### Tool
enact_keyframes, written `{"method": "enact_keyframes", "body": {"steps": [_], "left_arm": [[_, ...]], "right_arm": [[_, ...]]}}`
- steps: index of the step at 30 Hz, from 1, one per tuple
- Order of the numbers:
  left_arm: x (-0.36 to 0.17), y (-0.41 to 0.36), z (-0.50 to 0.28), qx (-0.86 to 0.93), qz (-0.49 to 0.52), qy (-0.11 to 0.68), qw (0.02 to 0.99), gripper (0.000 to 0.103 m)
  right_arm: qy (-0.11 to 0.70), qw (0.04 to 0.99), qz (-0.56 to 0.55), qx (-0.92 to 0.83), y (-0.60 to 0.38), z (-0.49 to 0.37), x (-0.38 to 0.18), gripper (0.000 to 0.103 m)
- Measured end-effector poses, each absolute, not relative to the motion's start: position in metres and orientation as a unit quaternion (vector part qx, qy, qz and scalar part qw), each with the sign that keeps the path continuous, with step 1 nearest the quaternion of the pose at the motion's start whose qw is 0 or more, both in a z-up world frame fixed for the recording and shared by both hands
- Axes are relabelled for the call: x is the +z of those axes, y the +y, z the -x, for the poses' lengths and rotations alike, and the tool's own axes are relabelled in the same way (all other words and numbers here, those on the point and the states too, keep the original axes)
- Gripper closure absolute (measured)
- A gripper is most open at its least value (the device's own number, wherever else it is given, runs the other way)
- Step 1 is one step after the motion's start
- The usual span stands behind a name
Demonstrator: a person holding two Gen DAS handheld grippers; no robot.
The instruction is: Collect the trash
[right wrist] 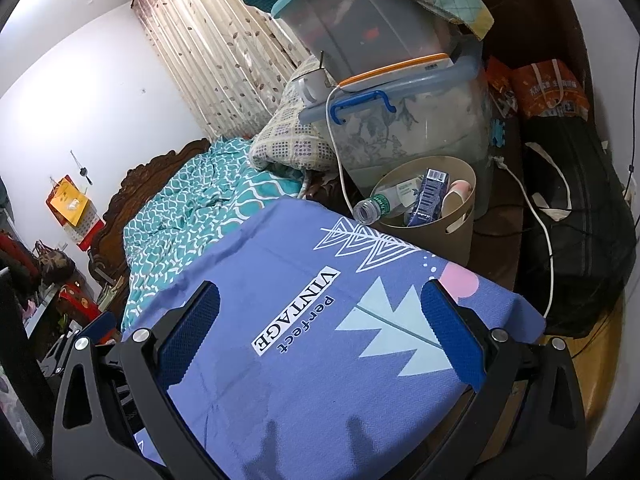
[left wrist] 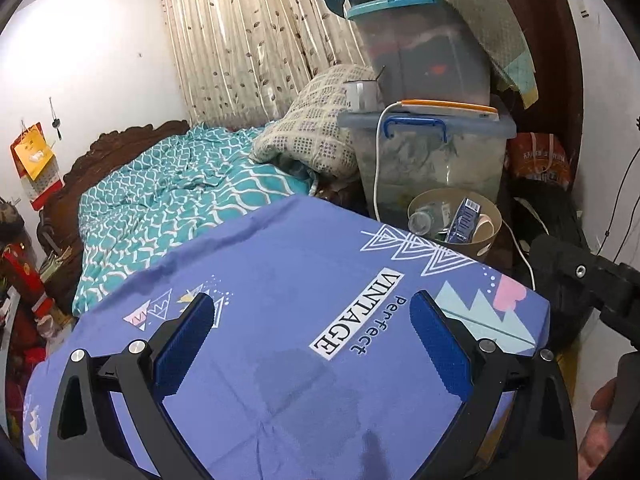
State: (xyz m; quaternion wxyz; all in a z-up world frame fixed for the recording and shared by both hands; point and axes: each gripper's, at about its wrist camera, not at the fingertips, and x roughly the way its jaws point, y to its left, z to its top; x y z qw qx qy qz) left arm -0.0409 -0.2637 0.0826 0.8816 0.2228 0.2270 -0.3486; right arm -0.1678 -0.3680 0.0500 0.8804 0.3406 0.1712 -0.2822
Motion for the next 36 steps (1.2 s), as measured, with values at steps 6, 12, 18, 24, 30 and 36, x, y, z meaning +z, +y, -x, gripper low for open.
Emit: {"method": "enact_keyframes", "body": {"steps": [6,12,18,24,30,36], "left_arm": [[0.081,-0.26,0.036,-0.352,-0.216,0.236,0.88,0.009],[0.076,-0.261,0.034,-0.358,-0.221,0.252,0.872,0.009],[0.07,-0.26,0.032,-0.356,-0.223,0.262,0.869,0.009],[0.068,-0.261,0.031,-0.357,-0.224,0.269,0.866,0.009],[0.066,-0.262,0.031,-0.357,-0.225,0.273,0.864,0.009],[0.065,-0.263,0.031,-0.357,-0.227,0.274,0.864,0.009]], "right_arm": [[0.172,0.88,-0.341,-0.282,-0.367,0.168,0.05,0.003],[0.176,0.88,-0.341,-0.28,-0.363,0.165,0.048,0.003],[0.177,0.88,-0.341,-0.279,-0.363,0.164,0.047,0.003],[0.177,0.88,-0.341,-0.279,-0.363,0.164,0.047,0.003],[0.177,0.88,-0.341,-0.279,-0.363,0.163,0.047,0.003],[0.177,0.88,-0.341,-0.279,-0.363,0.164,0.047,0.003]]}}
